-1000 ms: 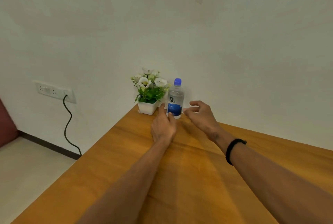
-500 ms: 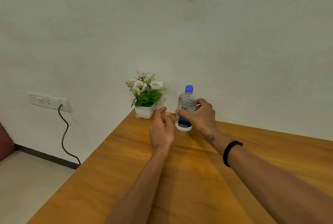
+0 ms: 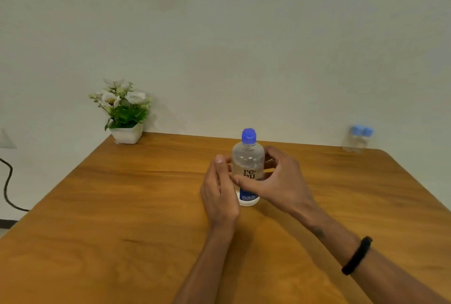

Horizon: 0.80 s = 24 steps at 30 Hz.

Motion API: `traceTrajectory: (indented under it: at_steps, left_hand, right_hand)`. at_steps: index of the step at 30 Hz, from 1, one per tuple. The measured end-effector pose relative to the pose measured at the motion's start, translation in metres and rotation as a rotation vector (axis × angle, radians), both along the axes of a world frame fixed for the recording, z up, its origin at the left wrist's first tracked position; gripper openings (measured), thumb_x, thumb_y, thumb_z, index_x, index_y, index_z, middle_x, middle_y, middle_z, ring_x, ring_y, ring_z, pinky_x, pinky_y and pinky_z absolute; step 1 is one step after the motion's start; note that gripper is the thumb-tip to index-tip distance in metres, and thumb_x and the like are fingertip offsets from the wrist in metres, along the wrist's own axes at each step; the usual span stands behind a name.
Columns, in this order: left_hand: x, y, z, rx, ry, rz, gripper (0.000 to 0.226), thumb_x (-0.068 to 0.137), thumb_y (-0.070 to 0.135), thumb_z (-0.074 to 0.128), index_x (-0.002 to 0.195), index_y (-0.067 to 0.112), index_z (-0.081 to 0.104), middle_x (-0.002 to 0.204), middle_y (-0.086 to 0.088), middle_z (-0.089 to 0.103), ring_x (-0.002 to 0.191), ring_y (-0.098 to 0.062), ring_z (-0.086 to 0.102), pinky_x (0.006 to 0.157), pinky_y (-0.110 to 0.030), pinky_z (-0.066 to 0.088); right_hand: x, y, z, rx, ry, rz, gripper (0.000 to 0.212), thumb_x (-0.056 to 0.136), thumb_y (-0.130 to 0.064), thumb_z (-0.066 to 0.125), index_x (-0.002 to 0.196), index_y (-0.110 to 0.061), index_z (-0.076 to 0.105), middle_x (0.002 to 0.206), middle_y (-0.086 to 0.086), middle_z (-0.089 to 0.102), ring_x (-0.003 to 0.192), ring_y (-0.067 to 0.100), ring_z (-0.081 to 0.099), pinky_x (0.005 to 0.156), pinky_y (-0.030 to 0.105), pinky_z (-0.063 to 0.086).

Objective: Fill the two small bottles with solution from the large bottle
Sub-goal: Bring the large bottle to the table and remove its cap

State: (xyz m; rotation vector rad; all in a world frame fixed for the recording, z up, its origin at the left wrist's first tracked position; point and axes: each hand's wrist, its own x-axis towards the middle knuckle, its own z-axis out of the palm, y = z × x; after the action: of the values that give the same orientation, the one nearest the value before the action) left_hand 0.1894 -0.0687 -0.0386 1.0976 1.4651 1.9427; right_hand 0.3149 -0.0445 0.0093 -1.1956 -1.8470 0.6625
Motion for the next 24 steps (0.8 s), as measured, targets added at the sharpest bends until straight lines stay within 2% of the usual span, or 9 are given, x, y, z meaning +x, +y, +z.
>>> traceTrajectory:
  at_steps: [3,5,6,8,11,14,17,20,24]
  left_hand:
    - [0.004,-0.007,0.003,0.038,-0.001,-0.077,0.063,0.101,0.069,0.035,0.095,0.014,0.065,0.084,-0.011,0.066,0.081,-0.037,0.064,0.072,-0.062,0.054]
    - [0.002,-0.015,0.013,0.105,0.081,-0.108,0.052,0.103,0.059,0.039,0.100,0.013,0.065,0.087,-0.002,0.067,0.078,-0.026,0.064,0.068,-0.053,0.056]
    - [0.001,-0.019,0.019,0.133,0.136,-0.123,0.047,0.103,0.053,0.040,0.110,0.016,0.067,0.094,0.004,0.070,0.084,-0.017,0.067,0.070,-0.048,0.057]
    - [-0.002,-0.024,0.030,0.169,0.271,-0.126,0.041,0.104,0.046,0.046,0.132,0.023,0.065,0.119,0.008,0.072,0.109,-0.020,0.069,0.086,-0.041,0.058]
    - [-0.002,-0.026,0.042,0.152,0.416,-0.120,0.040,0.104,0.032,0.057,0.144,0.029,0.060,0.132,0.019,0.064,0.128,-0.017,0.059,0.101,-0.030,0.053]
    - [-0.003,-0.026,0.047,0.112,0.442,-0.141,0.040,0.104,0.024,0.063,0.144,0.030,0.061,0.132,0.023,0.063,0.129,-0.014,0.058,0.104,-0.032,0.053]
    - [-0.009,-0.025,0.047,0.130,0.426,-0.082,0.038,0.102,0.026,0.067,0.139,0.027,0.064,0.128,0.016,0.069,0.123,-0.016,0.063,0.101,-0.041,0.055]
    - [-0.014,-0.027,0.055,0.186,0.307,0.008,0.033,0.100,0.024,0.071,0.133,0.018,0.066,0.121,0.008,0.073,0.115,-0.016,0.069,0.095,-0.047,0.057]
    - [-0.028,-0.025,0.063,0.171,0.220,0.076,0.028,0.097,0.028,0.075,0.121,0.015,0.068,0.106,0.008,0.074,0.102,-0.007,0.069,0.083,-0.031,0.057]
  right_hand:
    - [-0.001,-0.010,-0.011,0.003,0.059,0.010,0.068,0.061,-0.062,0.089,0.118,-0.033,0.066,0.106,-0.018,0.074,0.099,0.003,0.072,0.080,0.031,0.065]
    - [-0.005,-0.016,-0.021,0.011,0.122,0.002,0.067,0.062,-0.059,0.090,0.120,-0.034,0.066,0.107,-0.018,0.074,0.099,0.002,0.072,0.081,0.027,0.064]
    - [-0.008,-0.018,-0.025,0.018,0.152,-0.010,0.068,0.064,-0.057,0.091,0.122,-0.034,0.066,0.108,-0.018,0.074,0.099,0.001,0.071,0.081,0.024,0.063]
    - [-0.011,-0.021,-0.031,0.015,0.214,-0.027,0.069,0.065,-0.052,0.093,0.125,-0.033,0.064,0.110,-0.018,0.073,0.101,-0.001,0.070,0.083,0.022,0.062]
    - [-0.013,-0.021,-0.037,0.013,0.293,-0.005,0.071,0.064,-0.051,0.087,0.128,-0.028,0.066,0.113,-0.015,0.074,0.102,0.003,0.070,0.084,0.022,0.060]
    - [-0.013,-0.024,-0.043,0.015,0.344,-0.002,0.071,0.067,-0.047,0.087,0.131,-0.026,0.065,0.117,-0.013,0.072,0.106,0.004,0.070,0.085,0.019,0.058]
    - [-0.015,-0.025,-0.047,0.021,0.355,0.004,0.067,0.073,-0.035,0.095,0.131,-0.023,0.065,0.119,-0.011,0.071,0.106,0.003,0.069,0.081,0.014,0.056]
    - [-0.016,-0.024,-0.048,0.049,0.334,0.002,0.070,0.076,-0.043,0.093,0.136,-0.022,0.062,0.123,-0.009,0.069,0.109,0.005,0.067,0.081,0.013,0.056]
    - [-0.017,-0.021,-0.051,0.071,0.294,-0.025,0.080,0.076,-0.052,0.092,0.142,-0.020,0.059,0.129,-0.008,0.067,0.115,0.007,0.065,0.080,0.009,0.055]
